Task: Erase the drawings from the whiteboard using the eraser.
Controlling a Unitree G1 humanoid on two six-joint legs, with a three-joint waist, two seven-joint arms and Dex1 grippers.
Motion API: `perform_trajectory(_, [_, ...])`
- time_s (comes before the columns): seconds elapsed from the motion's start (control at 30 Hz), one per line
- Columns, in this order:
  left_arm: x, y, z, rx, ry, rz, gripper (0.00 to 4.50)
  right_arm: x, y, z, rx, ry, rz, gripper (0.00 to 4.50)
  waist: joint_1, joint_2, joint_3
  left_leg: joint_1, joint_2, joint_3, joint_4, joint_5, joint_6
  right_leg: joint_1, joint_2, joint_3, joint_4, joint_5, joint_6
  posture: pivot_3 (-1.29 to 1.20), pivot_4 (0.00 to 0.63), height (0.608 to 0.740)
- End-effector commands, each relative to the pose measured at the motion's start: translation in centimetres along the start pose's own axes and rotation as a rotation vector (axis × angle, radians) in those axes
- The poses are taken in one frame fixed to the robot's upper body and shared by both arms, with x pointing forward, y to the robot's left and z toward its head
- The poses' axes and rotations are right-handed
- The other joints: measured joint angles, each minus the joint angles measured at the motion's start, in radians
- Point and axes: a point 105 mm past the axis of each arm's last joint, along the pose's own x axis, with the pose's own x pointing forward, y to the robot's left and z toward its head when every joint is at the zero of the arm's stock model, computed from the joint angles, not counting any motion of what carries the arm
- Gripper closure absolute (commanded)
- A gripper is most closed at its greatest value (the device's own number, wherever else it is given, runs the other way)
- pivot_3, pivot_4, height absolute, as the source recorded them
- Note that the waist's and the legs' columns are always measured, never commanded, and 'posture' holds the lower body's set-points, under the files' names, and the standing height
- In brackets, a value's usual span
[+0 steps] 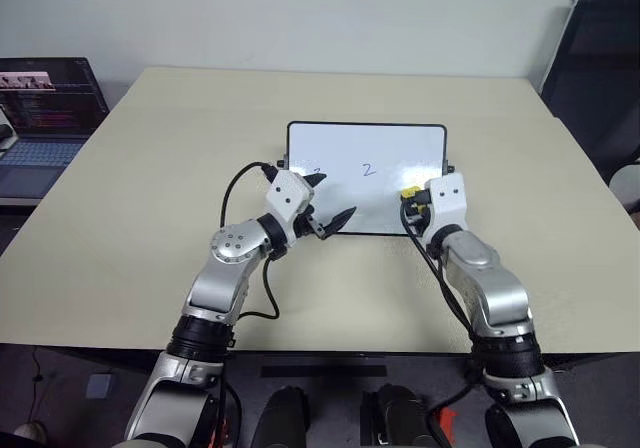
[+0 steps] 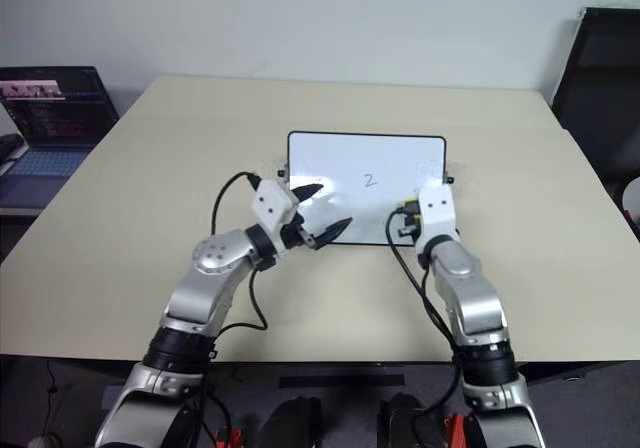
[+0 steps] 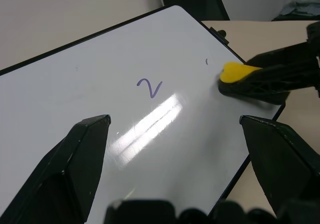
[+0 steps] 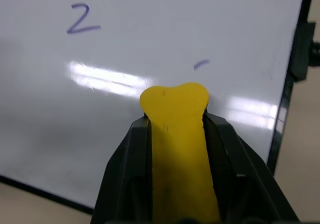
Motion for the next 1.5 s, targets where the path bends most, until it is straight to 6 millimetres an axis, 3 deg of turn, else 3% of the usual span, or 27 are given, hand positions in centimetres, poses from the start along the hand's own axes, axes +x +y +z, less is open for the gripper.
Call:
perform_trajectory(0.03, [-0.1,0.4,1.7,0.036,-0.054,0.015,0.00,-0.3,-0.8,0.2,0.013,-0.002,-0.020,3.40,-0.001,0.000,0.000,0.000,0.000,0.000,0.000,0.000,0.000,0.000,0.000,0.000,0.000,0.000,0.000,0.00,0.150,0.740])
perform_trajectory(0.3, [0.2,0.5,1.8,0.043,-0.058,0.011,0.00,1.4,-1.2,6.6,0.096,-0.264,-0.037,3.40,-0.005,0.000,0.000,0.001,0.000,0.001,0.000,0.000,0.000,0.000,0.000,0.000,0.000,0.000,0.000,0.00,0.150,0.740])
perform_trajectory(0.43, [0.4,0.6,2.0,0.050,-0.063,0.011,0.00,2.2,-0.3,8.4,0.132,-0.322,-0.003,3.40,-0.004,0.000,0.000,0.000,0.000,0.000,-0.002,0.000,0.000,-0.001,0.000,0.000,-0.001,0.000,0.000,0.00,0.150,0.740])
perform_trajectory(0.53, [0.3,0.6,2.2,0.053,-0.066,0.013,0.00,3.0,-0.1,7.4,0.099,-0.259,-0.017,3.40,-0.003,0.000,0.000,-0.001,0.000,0.000,-0.002,0.000,0.000,-0.001,0.000,-0.001,-0.001,0.002,-0.003,0.00,0.150,0.740])
perform_trajectory(0.6, [0.2,0.7,2.3,0.056,-0.066,0.017,0.00,3.8,0.2,4.8,0.057,-0.107,-0.017,3.40,-0.003,0.000,0.000,-0.001,0.000,0.000,-0.002,0.000,0.000,-0.001,0.000,-0.001,-0.001,0.003,-0.004,0.00,0.150,0.740])
perform_trajectory(0.67, [0.1,0.7,2.3,0.059,-0.067,0.020,0.00,3.7,-0.2,4.0,0.074,-0.073,-0.047,3.40,-0.002,0.000,0.000,-0.001,0.000,0.000,-0.002,0.000,0.000,-0.001,-0.001,-0.001,-0.001,0.003,-0.005,0.00,0.150,0.740])
perform_trajectory(1.13, [-0.1,0.6,2.6,0.057,-0.069,0.030,0.00,2.1,0.4,1.4,0.059,0.018,-0.057,3.40,-0.002,0.000,0.000,0.000,0.000,0.000,0.000,0.000,0.000,-0.001,0.000,-0.001,0.000,0.000,0.000,0.00,0.150,0.740])
perform_trajectory(1.3, [-0.1,0.2,2.5,0.048,-0.066,0.024,0.00,1.0,0.1,0.0,0.050,0.072,-0.046,3.40,-0.002,0.000,0.000,0.000,0.000,0.000,0.000,0.000,0.000,0.000,0.000,0.000,0.000,0.000,0.000,0.00,0.150,0.740])
perform_trajectory(1.5, [-0.3,-0.3,2.3,0.037,-0.065,0.019,0.00,0.2,-0.7,-0.3,0.031,0.087,-0.051,3.40,-0.002,0.000,0.000,0.000,0.000,0.000,0.000,0.000,0.000,0.000,0.000,-0.001,0.000,0.000,0.000,0.00,0.150,0.740])
